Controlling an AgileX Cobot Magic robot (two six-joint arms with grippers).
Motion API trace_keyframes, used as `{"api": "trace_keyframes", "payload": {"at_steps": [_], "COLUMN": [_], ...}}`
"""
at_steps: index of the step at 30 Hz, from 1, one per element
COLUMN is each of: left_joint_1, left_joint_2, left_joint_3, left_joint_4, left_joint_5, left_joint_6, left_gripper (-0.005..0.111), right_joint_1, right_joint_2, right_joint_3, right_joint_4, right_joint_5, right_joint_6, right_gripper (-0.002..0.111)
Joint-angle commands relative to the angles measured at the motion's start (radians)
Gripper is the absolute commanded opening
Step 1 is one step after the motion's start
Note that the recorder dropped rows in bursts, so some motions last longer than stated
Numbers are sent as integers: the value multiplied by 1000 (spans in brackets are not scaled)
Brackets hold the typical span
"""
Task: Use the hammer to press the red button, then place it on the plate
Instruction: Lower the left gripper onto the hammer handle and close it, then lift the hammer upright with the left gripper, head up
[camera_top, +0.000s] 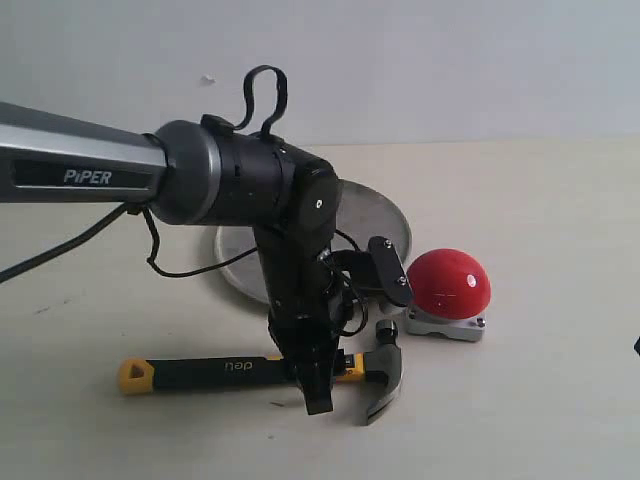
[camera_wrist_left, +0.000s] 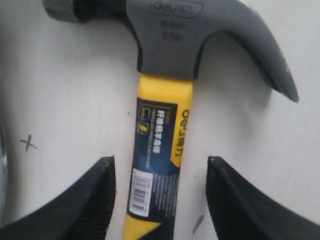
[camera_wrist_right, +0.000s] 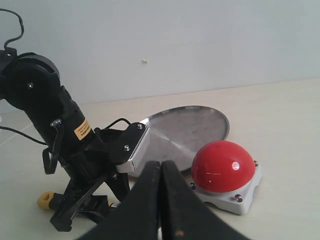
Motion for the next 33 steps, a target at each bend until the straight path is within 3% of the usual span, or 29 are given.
{"api": "trace_keyframes", "payload": {"at_steps": [1,9,16,19,26,33], "left_joint_1": [-5,-5,-5,-5,-5,-5], "left_joint_2": [17,36,58,61,6,-163], "left_joint_3": [-8,-8,-8,-10,-10,-10], "left_joint_4": [4,4,4,4,9,12], "left_joint_5": [-46,-30,-29,-29,-27,27], "left_joint_6": [13,36,43,40,14,-15], "left_gripper": [54,52,22,0,0,0], "right_joint_1": [2,2,2,2,2,2], "right_joint_2": [4,4,4,4,4,4], "right_joint_3": [4,4,4,4,4,4], "right_joint_4": [2,2,2,2,2,2], "right_joint_5": [0,0,0,0,0,0], "right_joint_6": [-1,-1,-1,-1,-1,-1], "right_gripper": [0,0,0,0,0,0]}}
